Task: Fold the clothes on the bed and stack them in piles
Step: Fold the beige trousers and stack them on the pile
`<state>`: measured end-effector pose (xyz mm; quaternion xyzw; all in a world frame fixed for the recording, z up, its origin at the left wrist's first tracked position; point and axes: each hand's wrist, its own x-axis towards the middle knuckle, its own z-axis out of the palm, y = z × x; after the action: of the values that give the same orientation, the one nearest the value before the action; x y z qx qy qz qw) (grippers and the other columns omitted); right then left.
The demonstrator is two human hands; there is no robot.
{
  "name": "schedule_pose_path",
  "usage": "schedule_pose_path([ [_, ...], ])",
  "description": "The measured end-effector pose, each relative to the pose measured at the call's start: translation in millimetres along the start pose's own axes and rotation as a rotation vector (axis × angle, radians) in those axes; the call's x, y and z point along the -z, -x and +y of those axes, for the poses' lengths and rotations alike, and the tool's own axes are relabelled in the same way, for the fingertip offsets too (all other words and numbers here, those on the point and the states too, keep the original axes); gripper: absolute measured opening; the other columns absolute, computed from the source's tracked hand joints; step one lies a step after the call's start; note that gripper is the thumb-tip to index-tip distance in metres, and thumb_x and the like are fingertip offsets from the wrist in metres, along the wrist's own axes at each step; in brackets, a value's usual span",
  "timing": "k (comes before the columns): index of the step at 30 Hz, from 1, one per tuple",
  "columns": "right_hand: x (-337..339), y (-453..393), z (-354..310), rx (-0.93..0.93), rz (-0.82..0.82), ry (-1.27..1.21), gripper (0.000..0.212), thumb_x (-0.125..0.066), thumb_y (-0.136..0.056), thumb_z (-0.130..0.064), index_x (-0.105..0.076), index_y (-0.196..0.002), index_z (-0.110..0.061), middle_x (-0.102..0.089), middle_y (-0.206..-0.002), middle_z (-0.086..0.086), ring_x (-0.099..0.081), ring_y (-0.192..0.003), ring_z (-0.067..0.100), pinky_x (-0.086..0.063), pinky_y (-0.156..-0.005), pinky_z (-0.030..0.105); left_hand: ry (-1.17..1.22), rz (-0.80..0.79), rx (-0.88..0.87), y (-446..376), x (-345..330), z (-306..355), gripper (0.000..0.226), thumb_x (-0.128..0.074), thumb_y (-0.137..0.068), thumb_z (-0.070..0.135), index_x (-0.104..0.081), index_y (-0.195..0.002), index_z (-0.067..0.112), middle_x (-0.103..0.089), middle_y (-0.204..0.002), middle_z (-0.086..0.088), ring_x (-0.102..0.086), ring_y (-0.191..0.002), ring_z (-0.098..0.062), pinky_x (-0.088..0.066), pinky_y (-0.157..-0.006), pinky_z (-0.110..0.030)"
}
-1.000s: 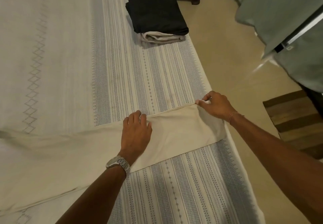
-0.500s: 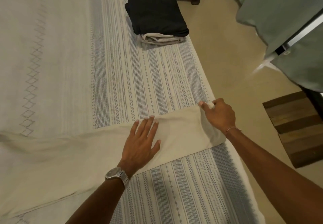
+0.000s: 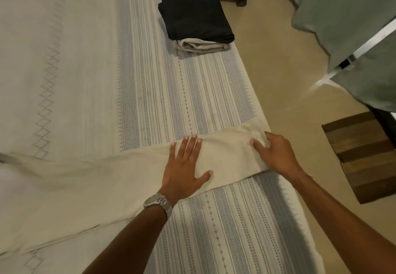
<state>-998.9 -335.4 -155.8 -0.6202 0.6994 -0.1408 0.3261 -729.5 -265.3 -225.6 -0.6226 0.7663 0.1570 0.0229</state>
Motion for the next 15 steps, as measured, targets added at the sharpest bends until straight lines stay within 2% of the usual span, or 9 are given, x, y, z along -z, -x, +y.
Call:
schedule_pose_path([
  [2,-6.5,15.8,-30.8,0.076,0.06,0.038,0.025,-0.06,-0.1,-0.033,-0.07,-0.112,-0.014,-0.072,-0.088,0.003,-0.064,-0.075,0.021,-0.046,-0.062,0.028,0.132,-0.025,0.076,2.1,12.0,14.6,0.085,-0.017,-0.094,0.064,-0.013,-0.162,0.013,0.006,-0.17,-0.009,0.011,-0.156,-0.025,0.003,-0.126,-0.048],
  [3,-9.7,25.5,-47.8,0.123,0.054,0.072,0.028,-0.056,-0.1,-0.032,-0.068,-0.119,-0.016,-0.072,-0.086,0.005,-0.064,-0.073,0.024,-0.047,-0.06,0.03,0.359,-0.009,0.154,3.2,22.8,25.9,0.078,-0.019,-0.096,0.057,-0.025,-0.16,0.012,-0.004,-0.17,-0.011,0.002,-0.157,-0.026,-0.001,-0.127,-0.043],
  [5,-22.9,48.4,-86.3,0.231,0.008,0.129,0.038,-0.051,-0.102,-0.03,-0.058,-0.138,-0.023,-0.067,-0.077,0.0,-0.06,-0.064,0.019,-0.039,-0.051,0.027,1.077,0.005,0.414,8.2,59.9,40.8,0.063,-0.031,-0.099,0.05,-0.05,-0.148,0.015,-0.04,-0.159,-0.01,-0.031,-0.15,-0.023,-0.02,-0.123,-0.038],
  [6,-31.5,60.1,-104.2,0.285,-0.026,0.149,0.043,-0.051,-0.102,-0.029,-0.051,-0.145,-0.027,-0.064,-0.078,-0.005,-0.058,-0.063,0.014,-0.037,-0.05,0.025,1.442,-0.017,0.487,9.8,75.4,41.9,0.061,-0.036,-0.098,0.053,-0.059,-0.14,0.016,-0.056,-0.146,-0.01,-0.047,-0.139,-0.023,-0.033,-0.116,-0.04],
  [8,-53.5,81.0,-134.2,0.393,-0.118,0.194,0.05,-0.049,-0.103,-0.031,-0.038,-0.151,-0.029,-0.062,-0.09,-0.006,-0.062,-0.074,0.015,-0.045,-0.056,0.027,1.897,-0.042,0.569,16.1,99.5,28.2,0.061,-0.042,-0.1,0.06,-0.066,-0.13,0.012,-0.07,-0.125,-0.017,-0.064,-0.119,-0.03,-0.048,-0.104,-0.045],
  [10,-76.9,94.7,-151.3,0.477,-0.288,0.145,0.049,-0.047,-0.104,-0.035,-0.036,-0.151,-0.023,-0.06,-0.097,-0.002,-0.061,-0.08,0.017,-0.052,-0.066,0.035,1.882,-0.012,0.653,23.6,109.6,2.5,0.053,-0.06,-0.097,0.053,-0.07,-0.122,0.007,-0.073,-0.114,-0.019,-0.07,-0.11,-0.032,-0.055,-0.097,-0.044],
  [12,-96.2,100.1,-154.5,0.525,-0.472,0.063,0.036,-0.048,-0.104,-0.041,-0.047,-0.134,-0.021,-0.057,-0.093,-0.001,-0.057,-0.078,0.015,-0.053,-0.068,0.039,1.715,0.059,0.732,33.7,102.2,-22.3,0.036,-0.07,-0.094,0.038,-0.074,-0.114,0.009,-0.077,-0.104,-0.014,-0.072,-0.103,-0.032,-0.059,-0.091,-0.042],
  [13,-104.4,101.2,-154.0,0.534,-0.495,0.055,0.029,-0.049,-0.103,-0.045,-0.051,-0.121,-0.023,-0.056,-0.09,-0.002,-0.055,-0.077,0.014,-0.052,-0.069,0.039,1.688,0.078,0.764,39.4,94.1,-35.6,0.032,-0.069,-0.095,0.034,-0.074,-0.113,0.008,-0.077,-0.103,-0.014,-0.073,-0.102,-0.033,-0.059,-0.092,-0.045],
  [15,-122.9,100.2,-145.4,0.553,-0.389,0.073,0.026,-0.047,-0.103,-0.048,-0.054,-0.108,-0.023,-0.054,-0.091,-0.003,-0.052,-0.084,0.015,-0.051,-0.072,0.04,1.746,0.061,0.842,50.6,79.3,-58.8,0.034,-0.065,-0.098,0.033,-0.072,-0.116,0.005,-0.076,-0.106,-0.017,-0.073,-0.102,-0.034,-0.055,-0.097,-0.053],
])
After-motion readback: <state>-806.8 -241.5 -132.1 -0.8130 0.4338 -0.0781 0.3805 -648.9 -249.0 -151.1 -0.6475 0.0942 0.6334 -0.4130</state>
